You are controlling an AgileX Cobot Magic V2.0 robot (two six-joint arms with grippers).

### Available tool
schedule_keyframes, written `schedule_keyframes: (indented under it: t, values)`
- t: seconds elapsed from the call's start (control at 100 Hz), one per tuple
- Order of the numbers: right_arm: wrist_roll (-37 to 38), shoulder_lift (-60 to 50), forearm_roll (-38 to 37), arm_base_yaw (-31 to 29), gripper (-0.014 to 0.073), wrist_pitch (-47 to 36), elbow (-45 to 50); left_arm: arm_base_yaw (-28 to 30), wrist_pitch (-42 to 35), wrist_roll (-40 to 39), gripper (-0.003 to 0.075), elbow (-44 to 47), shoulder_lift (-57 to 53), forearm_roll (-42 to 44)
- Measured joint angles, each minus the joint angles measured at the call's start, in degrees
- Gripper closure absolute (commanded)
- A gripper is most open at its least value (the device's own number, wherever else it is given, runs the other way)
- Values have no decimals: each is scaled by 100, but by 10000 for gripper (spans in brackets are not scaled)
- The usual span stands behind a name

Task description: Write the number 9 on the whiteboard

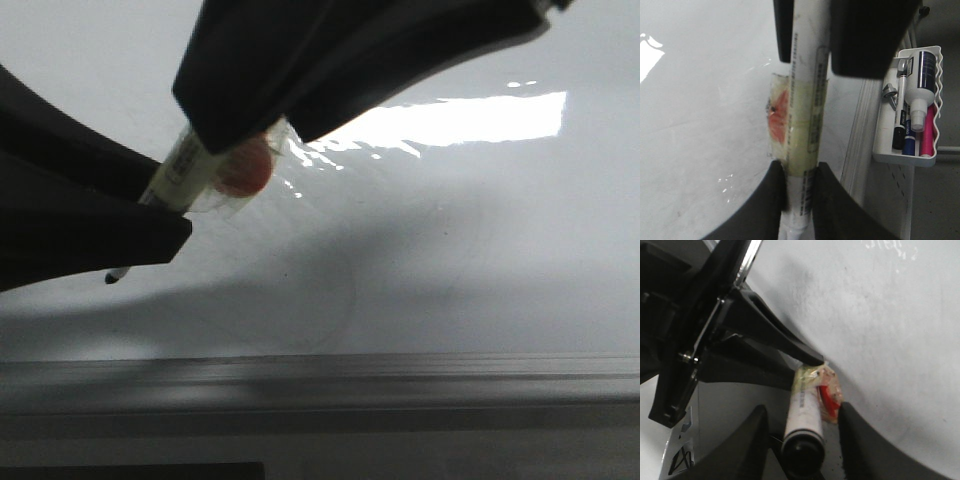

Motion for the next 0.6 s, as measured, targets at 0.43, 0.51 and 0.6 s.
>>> schedule_keyframes:
  t: [0.43, 0.51, 0.6]
  values:
    - [0, 114, 0, 0, 631, -98, -5, 0, 25, 0, 740, 0, 0, 14]
    - [-9, 114, 0, 0, 659, -98, -5, 0, 25, 0, 736, 0, 0, 14]
    - [-9, 114, 0, 0, 659, -98, -5, 0, 50, 0, 677, 0, 0, 14]
